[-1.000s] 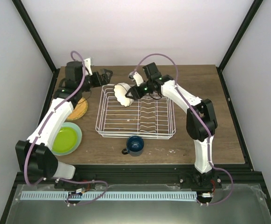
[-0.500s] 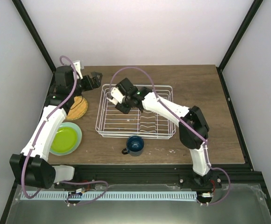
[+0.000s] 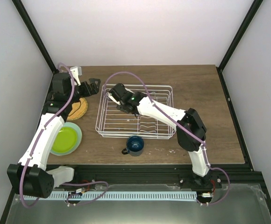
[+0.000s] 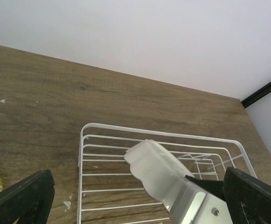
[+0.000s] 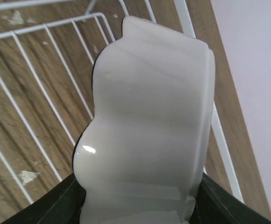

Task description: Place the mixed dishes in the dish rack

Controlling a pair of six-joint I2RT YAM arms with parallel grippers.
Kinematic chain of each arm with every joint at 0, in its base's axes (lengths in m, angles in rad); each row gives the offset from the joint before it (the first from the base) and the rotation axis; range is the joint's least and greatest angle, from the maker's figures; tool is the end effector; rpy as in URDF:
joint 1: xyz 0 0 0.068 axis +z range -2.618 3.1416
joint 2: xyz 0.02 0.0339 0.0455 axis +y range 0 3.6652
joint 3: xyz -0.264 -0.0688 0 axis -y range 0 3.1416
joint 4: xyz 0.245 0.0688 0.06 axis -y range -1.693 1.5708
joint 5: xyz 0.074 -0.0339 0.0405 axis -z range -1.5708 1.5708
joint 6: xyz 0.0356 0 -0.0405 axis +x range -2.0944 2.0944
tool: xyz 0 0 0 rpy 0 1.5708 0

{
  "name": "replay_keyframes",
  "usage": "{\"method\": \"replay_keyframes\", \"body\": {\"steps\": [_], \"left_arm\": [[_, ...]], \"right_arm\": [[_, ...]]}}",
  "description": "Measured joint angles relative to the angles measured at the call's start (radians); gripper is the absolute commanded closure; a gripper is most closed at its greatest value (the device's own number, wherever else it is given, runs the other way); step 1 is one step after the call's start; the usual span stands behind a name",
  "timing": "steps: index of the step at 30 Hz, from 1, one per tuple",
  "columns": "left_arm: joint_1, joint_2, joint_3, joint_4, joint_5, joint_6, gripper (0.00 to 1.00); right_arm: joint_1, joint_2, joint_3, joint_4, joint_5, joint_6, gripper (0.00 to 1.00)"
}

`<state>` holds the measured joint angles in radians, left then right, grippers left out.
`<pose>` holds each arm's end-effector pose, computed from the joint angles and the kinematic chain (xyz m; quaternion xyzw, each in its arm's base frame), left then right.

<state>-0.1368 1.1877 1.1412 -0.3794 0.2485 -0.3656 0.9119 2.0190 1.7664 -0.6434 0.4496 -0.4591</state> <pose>0.2640 -0.0452 0.3621 -0.0285 0.8363 -0.2345 0.4948 0.2895 0.3486 0.2655 -0.5252 0.7588 -0.1325 0.3617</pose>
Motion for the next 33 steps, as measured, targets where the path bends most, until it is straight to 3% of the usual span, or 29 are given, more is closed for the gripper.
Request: {"method": "replay_keyframes", "body": {"steps": [17,21,28,29,33], "left_arm": [[0.005,-0.045,-0.058,0.002,0.004,0.0,0.0],[0.005,-0.045,-0.059,0.002,0.006,0.0,0.0],[0.005,-0.041,-0.059,0.002,0.01,0.0,0.0],[0.006,-0.039,-0.058,0.002,0.011,0.0,0.0],[0.006,-0.029,-0.058,0.002,0.019,-0.001,0.0]], "right_arm": [[0.005,0.088,-0.08,0.131,0.167,-0.121,0.81],[0.008,0.099,-0.081,0.157,0.182,-0.132,0.62],[0.011,0.101,-0.113,0.197,0.197,-0.148,0.06],[0.011,0.101,-0.122,0.2,0.2,-0.15,0.01],[0.013,0.101,-0.167,0.205,0.19,-0.157,0.0]]}}
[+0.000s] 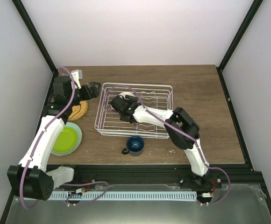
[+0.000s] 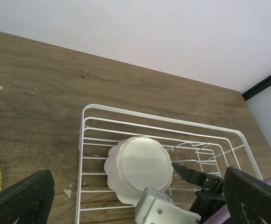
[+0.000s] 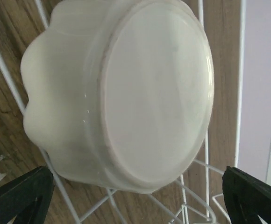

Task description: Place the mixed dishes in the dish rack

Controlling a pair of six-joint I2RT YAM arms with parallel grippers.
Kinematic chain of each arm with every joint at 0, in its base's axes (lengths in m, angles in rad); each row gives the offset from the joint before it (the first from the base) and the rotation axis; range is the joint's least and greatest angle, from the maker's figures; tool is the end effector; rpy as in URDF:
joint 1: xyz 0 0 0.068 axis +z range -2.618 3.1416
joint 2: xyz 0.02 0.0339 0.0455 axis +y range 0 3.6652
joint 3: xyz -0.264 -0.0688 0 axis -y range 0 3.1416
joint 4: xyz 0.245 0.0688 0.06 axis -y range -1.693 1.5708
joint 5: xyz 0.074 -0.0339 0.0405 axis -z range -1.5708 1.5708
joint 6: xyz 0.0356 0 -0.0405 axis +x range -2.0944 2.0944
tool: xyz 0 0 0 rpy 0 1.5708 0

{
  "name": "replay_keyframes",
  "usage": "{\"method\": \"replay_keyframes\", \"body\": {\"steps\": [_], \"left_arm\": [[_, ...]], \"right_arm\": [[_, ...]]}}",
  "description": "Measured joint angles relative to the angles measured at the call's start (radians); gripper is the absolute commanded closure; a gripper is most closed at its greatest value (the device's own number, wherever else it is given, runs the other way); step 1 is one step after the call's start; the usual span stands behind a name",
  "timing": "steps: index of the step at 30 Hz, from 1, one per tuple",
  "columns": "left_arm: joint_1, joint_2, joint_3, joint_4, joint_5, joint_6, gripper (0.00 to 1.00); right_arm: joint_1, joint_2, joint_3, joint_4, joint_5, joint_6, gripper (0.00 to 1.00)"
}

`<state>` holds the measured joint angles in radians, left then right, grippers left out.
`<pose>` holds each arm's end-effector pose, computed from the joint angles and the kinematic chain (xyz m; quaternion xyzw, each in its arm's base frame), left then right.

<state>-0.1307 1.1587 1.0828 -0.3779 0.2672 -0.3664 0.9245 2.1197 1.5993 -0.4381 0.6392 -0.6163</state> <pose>0.2570 -0.0433 0.3492 -0.0287 0.8430 -0.2387 0.4813 0.2934 0.3537 0.1850 -0.5625 0.7156 -0.2521 0.3287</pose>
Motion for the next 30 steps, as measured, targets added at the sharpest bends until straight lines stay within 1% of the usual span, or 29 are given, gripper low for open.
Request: {"method": "replay_keyframes", "body": {"steps": [6,11,14,17,19,23,27,30], "left_arm": [[0.0,0.003,0.0,0.0,0.006,-0.003,0.0],[0.0,0.003,0.0,-0.002,0.003,-0.005,0.0],[0.0,0.008,0.003,-0.029,-0.042,0.001,0.0],[0.015,0.035,0.029,-0.104,-0.132,0.017,0.0],[0.053,0.063,0.051,-0.151,-0.169,0.029,0.0],[0.183,0.119,0.063,-0.211,-0.209,0.048,0.0],[0.332,0.214,0.084,-0.254,-0.194,0.068,0.0],[0.43,0.301,0.113,-0.269,-0.154,0.08,0.0]], "right_arm": [[0.003,-0.013,-0.019,-0.002,-0.03,0.004,0.0],[0.006,-0.067,-0.023,-0.037,-0.112,0.03,0.0],[0.008,-0.127,-0.023,-0.078,-0.183,0.058,0.0],[0.008,-0.21,-0.022,-0.116,-0.264,0.102,0.0],[0.008,-0.259,-0.004,-0.146,-0.325,0.148,0.0],[-0.007,-0.296,0.031,-0.165,-0.416,0.236,0.0],[-0.03,-0.298,0.048,-0.182,-0.496,0.335,0.0],[-0.062,-0.298,0.048,-0.194,-0.544,0.398,0.0]]}}
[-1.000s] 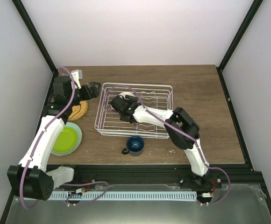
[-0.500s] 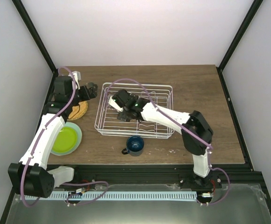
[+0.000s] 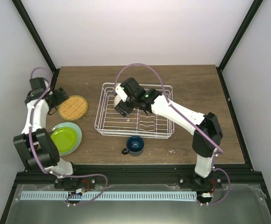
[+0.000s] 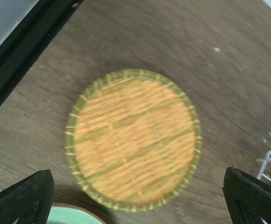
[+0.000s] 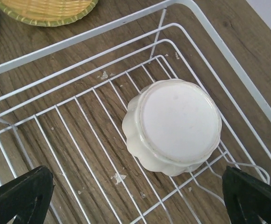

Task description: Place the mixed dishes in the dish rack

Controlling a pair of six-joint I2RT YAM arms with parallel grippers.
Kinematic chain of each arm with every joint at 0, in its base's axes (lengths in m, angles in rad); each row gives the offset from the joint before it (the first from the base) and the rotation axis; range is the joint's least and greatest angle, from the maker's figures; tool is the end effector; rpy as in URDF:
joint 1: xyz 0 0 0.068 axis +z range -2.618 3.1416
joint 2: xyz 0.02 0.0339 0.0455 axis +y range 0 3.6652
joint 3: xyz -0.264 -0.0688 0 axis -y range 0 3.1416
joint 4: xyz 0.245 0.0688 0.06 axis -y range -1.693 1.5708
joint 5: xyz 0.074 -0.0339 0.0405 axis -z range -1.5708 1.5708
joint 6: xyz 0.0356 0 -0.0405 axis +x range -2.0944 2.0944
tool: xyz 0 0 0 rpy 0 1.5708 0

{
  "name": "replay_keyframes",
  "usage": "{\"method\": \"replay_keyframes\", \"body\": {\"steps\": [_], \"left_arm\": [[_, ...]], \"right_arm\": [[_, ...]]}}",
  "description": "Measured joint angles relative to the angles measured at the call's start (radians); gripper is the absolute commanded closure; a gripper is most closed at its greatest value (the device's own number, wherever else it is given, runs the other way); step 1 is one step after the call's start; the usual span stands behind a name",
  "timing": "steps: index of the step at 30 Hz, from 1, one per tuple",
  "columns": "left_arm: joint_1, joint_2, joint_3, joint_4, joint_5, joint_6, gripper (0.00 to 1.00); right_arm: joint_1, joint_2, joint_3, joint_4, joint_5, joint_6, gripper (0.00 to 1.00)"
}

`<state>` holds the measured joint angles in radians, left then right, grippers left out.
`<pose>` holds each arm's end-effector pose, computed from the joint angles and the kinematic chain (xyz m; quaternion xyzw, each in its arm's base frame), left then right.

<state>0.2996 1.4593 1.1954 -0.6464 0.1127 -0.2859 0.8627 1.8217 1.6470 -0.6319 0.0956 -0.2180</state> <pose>0.2973 0.0876 0.2835 -0.2551 0.9095 -0.0511 0.3241 0.2712 0.3115 0.3067 -0.4615 0.8039 0.0759 0.3673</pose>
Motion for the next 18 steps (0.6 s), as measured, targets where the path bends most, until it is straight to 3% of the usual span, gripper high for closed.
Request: {"method": "replay_keyframes", "body": {"steps": [7,18], "left_arm": [[0.225,0.194,0.01,0.022,0.191,-0.037,0.02],[0.274,0.306,-0.003,0.122,0.325,-0.097,0.03]], "right_arm": [[-0.08,-0.038,-0.047,-0.002,-0.06,0.066,0.0],[-0.114,-0.065,-0.077,-0.003,-0.114,0.081,0.05]]}}
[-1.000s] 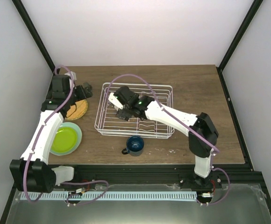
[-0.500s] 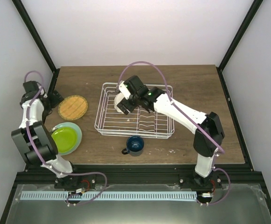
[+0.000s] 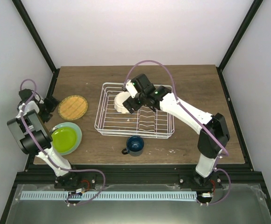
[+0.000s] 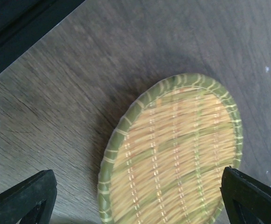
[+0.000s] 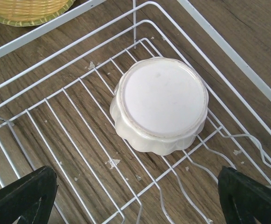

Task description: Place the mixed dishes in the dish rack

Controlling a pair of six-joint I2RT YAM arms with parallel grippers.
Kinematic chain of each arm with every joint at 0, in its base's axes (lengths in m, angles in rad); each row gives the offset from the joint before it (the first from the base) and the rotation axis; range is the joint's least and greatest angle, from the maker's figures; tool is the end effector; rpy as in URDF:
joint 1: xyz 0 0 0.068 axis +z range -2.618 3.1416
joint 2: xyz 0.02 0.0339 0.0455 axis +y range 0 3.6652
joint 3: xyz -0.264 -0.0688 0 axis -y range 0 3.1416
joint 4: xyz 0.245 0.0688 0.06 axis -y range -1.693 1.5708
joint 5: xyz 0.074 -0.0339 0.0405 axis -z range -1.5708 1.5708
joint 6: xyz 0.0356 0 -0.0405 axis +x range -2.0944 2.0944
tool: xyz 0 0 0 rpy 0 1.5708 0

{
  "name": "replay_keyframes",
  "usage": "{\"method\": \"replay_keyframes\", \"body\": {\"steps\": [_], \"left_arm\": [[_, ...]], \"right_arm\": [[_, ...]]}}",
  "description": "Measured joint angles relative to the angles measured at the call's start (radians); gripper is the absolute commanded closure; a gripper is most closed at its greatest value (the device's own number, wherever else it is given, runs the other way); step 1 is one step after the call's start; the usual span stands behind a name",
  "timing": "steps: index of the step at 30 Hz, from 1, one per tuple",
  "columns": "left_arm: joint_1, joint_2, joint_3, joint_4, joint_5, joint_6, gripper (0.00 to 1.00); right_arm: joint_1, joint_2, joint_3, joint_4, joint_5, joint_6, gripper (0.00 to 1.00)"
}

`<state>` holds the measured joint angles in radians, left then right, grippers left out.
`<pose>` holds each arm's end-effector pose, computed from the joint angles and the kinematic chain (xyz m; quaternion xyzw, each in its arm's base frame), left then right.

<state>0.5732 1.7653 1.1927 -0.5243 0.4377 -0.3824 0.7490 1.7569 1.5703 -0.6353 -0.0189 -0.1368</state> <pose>0.3089 0.1814 0.1957 -0.3911 0.8660 -0.1883 0.2482 0.2891 0.2697 0.3062 -0.4020 0.8394 0.1186 0.3461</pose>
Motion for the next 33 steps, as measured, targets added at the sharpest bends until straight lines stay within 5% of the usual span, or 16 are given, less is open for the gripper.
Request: {"method": "replay_keyframes", "body": {"steps": [22,33], "left_arm": [[0.02,0.1,-0.088,0.184,0.098,-0.055,0.1],[0.024,0.124,-0.135,0.332,0.188,-0.09,0.31]], "right_arm": [[-0.002,0.014,0.0,-0.002,0.002,0.02,0.05],[-0.002,0.062,0.011,-0.022,0.005,0.019,0.05]]}}
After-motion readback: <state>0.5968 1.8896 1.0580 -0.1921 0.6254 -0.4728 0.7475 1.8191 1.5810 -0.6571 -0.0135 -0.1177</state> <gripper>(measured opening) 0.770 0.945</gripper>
